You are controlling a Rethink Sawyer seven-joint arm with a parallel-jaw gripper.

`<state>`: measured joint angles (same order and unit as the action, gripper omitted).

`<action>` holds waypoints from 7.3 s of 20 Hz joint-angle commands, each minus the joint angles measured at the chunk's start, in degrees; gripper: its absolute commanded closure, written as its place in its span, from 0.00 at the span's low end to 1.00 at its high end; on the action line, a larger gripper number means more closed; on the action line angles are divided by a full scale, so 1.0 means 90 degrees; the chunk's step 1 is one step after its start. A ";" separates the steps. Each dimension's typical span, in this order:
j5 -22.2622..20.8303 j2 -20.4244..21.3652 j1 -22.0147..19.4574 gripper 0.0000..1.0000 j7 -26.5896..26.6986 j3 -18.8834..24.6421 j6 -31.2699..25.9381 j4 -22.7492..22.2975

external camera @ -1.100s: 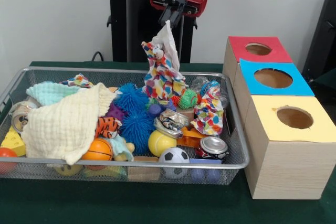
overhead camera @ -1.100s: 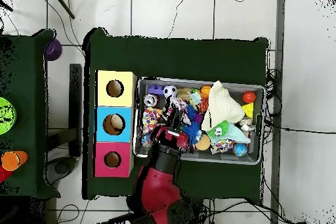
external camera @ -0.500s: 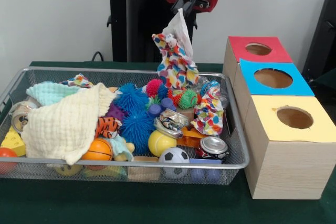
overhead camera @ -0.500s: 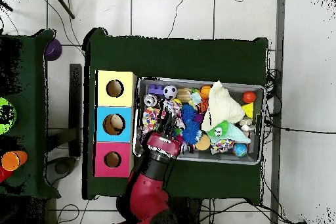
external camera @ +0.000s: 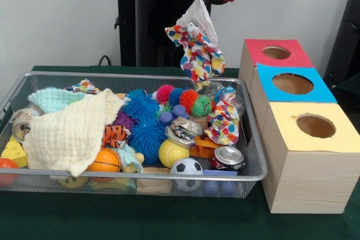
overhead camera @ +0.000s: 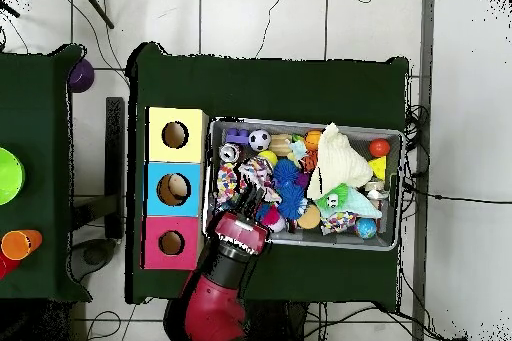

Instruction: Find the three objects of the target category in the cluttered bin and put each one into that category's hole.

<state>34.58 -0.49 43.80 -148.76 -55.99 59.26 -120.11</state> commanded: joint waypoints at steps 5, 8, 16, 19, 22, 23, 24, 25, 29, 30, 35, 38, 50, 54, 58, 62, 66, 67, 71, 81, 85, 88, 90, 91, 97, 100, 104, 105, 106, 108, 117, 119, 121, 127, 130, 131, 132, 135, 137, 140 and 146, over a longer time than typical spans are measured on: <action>0.0648 0.0942 0.0933 1.00 0.0147 0.0202 -0.1584 -0.0107; 0.0388 0.1109 0.0952 1.00 -0.0149 0.0387 -0.1565 0.0045; 0.1584 0.0570 0.1811 1.00 0.0264 0.0476 -0.2108 0.0186; 0.2180 0.0265 0.2039 1.00 0.0438 0.0519 -0.2230 0.0241; 0.2787 -0.0048 0.2217 1.00 0.0714 0.0489 -0.2463 0.0352; 0.3035 -0.0167 0.2289 1.00 0.0811 0.0495 -0.2541 0.0401; 0.3283 -0.0281 0.2362 1.00 0.0921 0.0491 -0.2629 0.0445; 0.3498 -0.0380 0.2430 1.00 0.1029 0.0486 -0.2710 0.0486; 0.4251 -0.0747 0.2663 1.00 0.1330 0.0476 -0.2970 0.0646; 0.4364 -0.0828 0.2701 1.00 0.1364 0.0453 -0.3040 0.0680; 0.4253 -0.0995 0.2727 1.00 0.1233 0.0364 -0.3188 0.0828; 0.4313 -0.1131 0.2771 1.00 0.1171 0.0363 -0.3236 0.0917; 0.5850 -0.1821 0.3225 1.00 0.1960 0.0283 -0.3766 0.1177; 0.6802 -0.1974 0.3368 1.00 0.2568 0.0460 -0.3702 0.1277; 0.7215 -0.1890 0.3379 1.00 0.2911 0.0740 -0.3336 0.1416; 0.7286 -0.1743 0.3341 1.00 0.2952 0.0990 -0.3042 0.1518; 0.7294 -0.1570 0.3291 1.00 0.2901 0.1167 -0.3002 0.1546; 0.7327 -0.1548 0.3288 1.00 0.2947 0.1198 -0.2969 0.1553; 0.7375 -0.1489 0.3278 1.00 0.3016 0.1269 -0.2891 0.1564; 0.8018 -0.1174 0.3169 1.00 0.3479 0.1951 -0.2016 0.1847; 0.8066 -0.1023 0.3036 1.00 0.3468 0.2273 -0.1572 0.1957; 0.8057 -0.0911 0.2927 1.00 0.3431 0.2511 -0.1238 0.2016; 0.8081 -0.0837 0.2852 1.00 0.3464 0.2677 -0.0964 0.2066; 0.8101 -0.0784 0.2803 1.00 0.3481 0.2784 -0.0800 0.2097; 0.8152 -0.0576 0.2557 1.00 0.3506 0.3277 -0.0068 0.2262; 0.8133 -0.0494 0.2435 1.00 0.3463 0.3506 0.0240 0.2334; 0.8160 -0.0393 0.2273 1.00 0.3469 0.3817 0.0669 0.2452; 0.8167 -0.0359 0.2238 1.00 0.3466 0.3891 0.0768 0.2466; 0.8161 -0.0336 0.2198 1.00 0.3465 0.3958 0.0860 0.2491; 0.8167 -0.0295 0.2126 1.00 0.3467 0.4095 0.1060 0.2545; 0.7511 -0.0074 0.1997 1.00 0.3395 0.4053 0.1107 0.2252; 0.7053 -0.0106 0.2037 1.00 0.3221 0.3779 0.0852 0.2106; 0.6524 -0.0167 0.2043 1.00 0.2891 0.3504 0.0580 0.2017; 0.5795 -0.0362 0.1978 1.00 0.2585 0.3183 0.0710 0.2091; 0.5743 -0.0347 0.1951 1.00 0.2634 0.3202 0.0803 0.2105; 0.5707 -0.0348 0.1945 1.00 0.2634 0.3191 0.0818 0.2110; 0.5653 -0.0356 0.1938 1.00 0.2611 0.3168 0.0827 0.2109; 0.5513 -0.0445 0.1891 1.00 0.2505 0.3114 0.0906 0.2182; 0.5444 -0.0500 0.1858 1.00 0.2442 0.3084 0.0959 0.2214; 0.5409 -0.0538 0.1822 1.00 0.2406 0.3075 0.1008 0.2252; 0.4777 -0.0489 0.1768 1.00 0.2066 0.2739 0.0704 0.2047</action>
<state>83.35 -3.48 62.64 -133.95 -33.63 66.60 -104.54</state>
